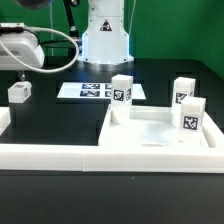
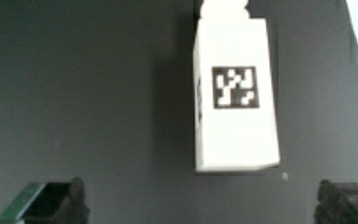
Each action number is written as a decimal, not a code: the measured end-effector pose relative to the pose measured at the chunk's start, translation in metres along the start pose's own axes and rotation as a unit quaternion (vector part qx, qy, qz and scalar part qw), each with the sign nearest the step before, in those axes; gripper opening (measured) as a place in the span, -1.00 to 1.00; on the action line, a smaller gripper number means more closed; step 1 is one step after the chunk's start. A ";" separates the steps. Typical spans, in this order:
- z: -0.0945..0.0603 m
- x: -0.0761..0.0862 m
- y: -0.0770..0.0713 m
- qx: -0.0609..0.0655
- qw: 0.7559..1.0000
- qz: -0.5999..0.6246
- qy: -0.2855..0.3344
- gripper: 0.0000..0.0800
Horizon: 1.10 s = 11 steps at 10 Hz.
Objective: Assemble square table
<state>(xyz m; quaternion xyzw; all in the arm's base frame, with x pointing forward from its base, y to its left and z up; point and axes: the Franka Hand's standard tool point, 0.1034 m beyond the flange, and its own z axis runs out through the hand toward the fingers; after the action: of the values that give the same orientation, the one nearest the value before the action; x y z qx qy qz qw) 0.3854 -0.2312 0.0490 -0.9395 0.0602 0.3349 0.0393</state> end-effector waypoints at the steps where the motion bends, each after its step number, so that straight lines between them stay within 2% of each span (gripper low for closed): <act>1: 0.010 -0.004 -0.010 0.004 0.998 0.020 -0.054 0.62; 3: 0.040 -0.004 -0.014 0.000 0.995 0.026 -0.100 0.62; 4: 0.044 -0.005 -0.015 0.000 0.994 0.026 -0.103 0.62; 5: 0.051 -0.011 -0.012 0.010 0.991 0.033 -0.126 0.62; 6: 0.057 -0.011 -0.009 0.013 0.990 0.036 -0.137 0.62; 8: 0.055 -0.010 -0.009 0.012 0.990 0.035 -0.134 0.62; 9: 0.056 -0.010 -0.008 0.012 0.990 0.035 -0.134 0.37; 10: 0.056 -0.010 -0.008 0.013 0.990 0.036 -0.134 0.37; 11: 0.056 -0.010 -0.008 0.013 0.990 0.036 -0.134 -0.08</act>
Offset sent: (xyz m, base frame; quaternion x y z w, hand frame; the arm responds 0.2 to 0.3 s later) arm -0.0198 0.0082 -0.0235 -0.0332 -0.0085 0.0088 0.9994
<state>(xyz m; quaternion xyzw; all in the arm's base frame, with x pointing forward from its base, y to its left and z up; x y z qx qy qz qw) 0.3438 -0.2162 0.0127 -0.8828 0.0923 0.4582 0.0470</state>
